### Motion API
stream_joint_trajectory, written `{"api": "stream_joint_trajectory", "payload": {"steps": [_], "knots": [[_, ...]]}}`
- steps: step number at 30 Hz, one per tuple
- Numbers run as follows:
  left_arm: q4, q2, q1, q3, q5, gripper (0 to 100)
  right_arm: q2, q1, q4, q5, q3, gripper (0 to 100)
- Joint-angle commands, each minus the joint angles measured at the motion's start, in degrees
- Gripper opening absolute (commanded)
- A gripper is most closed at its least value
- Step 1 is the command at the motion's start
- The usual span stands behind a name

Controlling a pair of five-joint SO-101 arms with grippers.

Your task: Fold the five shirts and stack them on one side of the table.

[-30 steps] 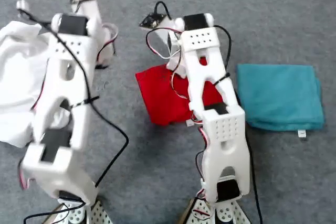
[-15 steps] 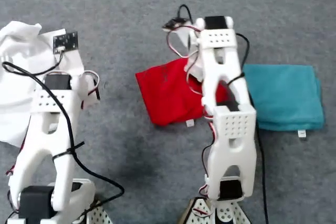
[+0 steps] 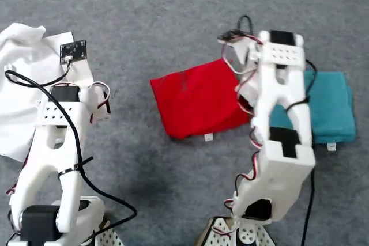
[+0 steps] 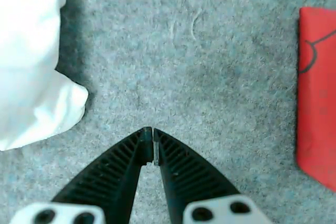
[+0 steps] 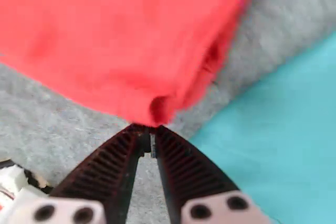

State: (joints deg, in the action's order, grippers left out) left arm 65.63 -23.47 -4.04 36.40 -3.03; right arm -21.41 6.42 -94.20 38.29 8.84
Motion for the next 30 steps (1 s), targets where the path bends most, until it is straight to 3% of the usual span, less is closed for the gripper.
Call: {"api": "stream_joint_trajectory", "payload": {"steps": [1, 6, 12, 18, 22, 30], "knots": [[-0.2, -1.8, -0.4, -0.4, 0.1, 2, 4.2, 3.9, 1.1, 1.6, -2.1, 0.5], [0.9, -1.8, 2.5, -0.6, -0.5, 2, 6.8, 5.4, -3.0, 1.4, -0.2, 0.5], [0.4, -1.8, 9.6, -2.8, -6.9, 2, 14.5, -1.5, -4.1, -2.6, 3.0, 0.5], [-10.1, 0.2, 12.3, -5.0, -10.6, 2, 9.2, -7.1, 2.0, -5.4, 1.1, 0.5], [-11.7, 8.6, 12.5, -11.5, -10.7, 2, 2.7, -6.9, 3.5, -5.5, -0.5, 0.5], [-8.4, 33.9, 14.6, -27.2, -10.9, 2, -5.4, 0.5, 6.1, -5.0, 0.3, 0.5]]}}
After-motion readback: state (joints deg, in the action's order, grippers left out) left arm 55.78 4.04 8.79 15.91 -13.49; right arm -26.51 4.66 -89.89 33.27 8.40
